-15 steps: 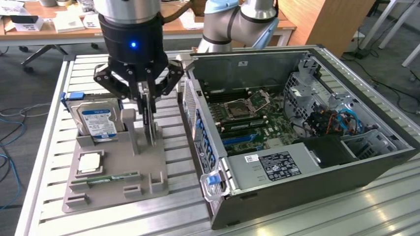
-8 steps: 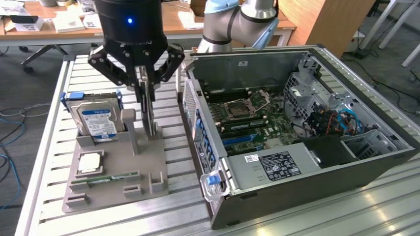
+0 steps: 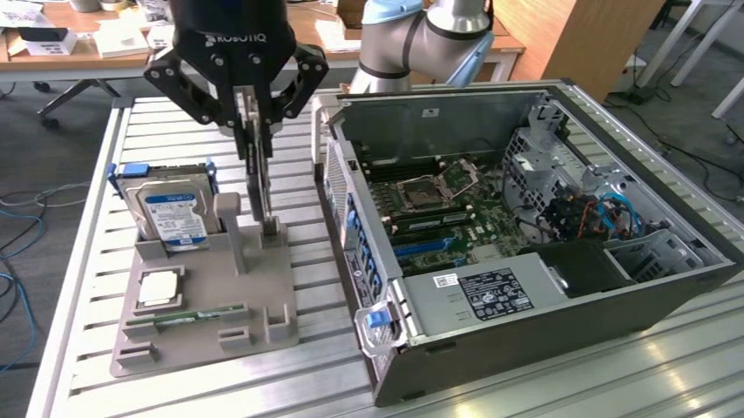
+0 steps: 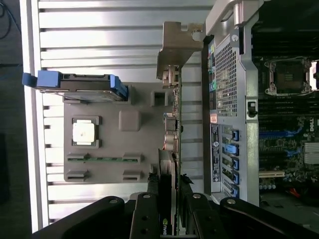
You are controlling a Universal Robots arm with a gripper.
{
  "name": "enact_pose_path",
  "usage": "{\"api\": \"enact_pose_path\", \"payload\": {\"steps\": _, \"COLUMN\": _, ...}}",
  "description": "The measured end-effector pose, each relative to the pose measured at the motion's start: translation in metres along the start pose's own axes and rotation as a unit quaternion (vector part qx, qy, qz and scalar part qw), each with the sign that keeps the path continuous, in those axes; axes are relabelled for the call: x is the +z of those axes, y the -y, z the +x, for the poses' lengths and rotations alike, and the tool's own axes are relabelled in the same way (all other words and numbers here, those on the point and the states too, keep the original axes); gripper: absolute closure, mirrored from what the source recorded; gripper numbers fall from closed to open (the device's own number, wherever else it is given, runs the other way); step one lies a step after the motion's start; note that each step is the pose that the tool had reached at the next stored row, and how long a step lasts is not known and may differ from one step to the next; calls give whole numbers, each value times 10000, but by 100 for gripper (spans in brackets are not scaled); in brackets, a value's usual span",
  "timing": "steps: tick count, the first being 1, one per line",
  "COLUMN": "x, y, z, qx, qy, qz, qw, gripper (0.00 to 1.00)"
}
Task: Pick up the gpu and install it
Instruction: 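Pick up the gpu and move the gpu toward the slot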
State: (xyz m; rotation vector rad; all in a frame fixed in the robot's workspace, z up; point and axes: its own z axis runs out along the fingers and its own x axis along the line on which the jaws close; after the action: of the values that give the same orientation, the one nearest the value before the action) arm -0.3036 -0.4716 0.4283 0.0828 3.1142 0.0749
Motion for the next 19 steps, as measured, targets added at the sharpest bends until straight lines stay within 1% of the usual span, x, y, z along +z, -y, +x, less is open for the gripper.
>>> {"api": "enact_pose_path", "payload": {"steps": 4, "x": -36, "y": -2, "z": -1, "qx": 0, "qy": 0, "qz": 0, "qw": 10000, "gripper": 73}}
{"api": "enact_pose_path", "payload": {"steps": 10, "x": -39, "y": -3, "z": -6, "qx": 0, "qy": -1, "qz": 1, "qw": 10000, "gripper": 73}}
{"api": "enact_pose_path", "payload": {"steps": 15, "x": -36, "y": -6, "z": -76, "qx": 0, "qy": 0, "qz": 0, "qw": 10000, "gripper": 73}}
{"api": "enact_pose_path", "payload": {"steps": 19, "x": -33, "y": -10, "z": -153, "qx": 0, "qy": 0, "qz": 0, "qw": 10000, "gripper": 73}}
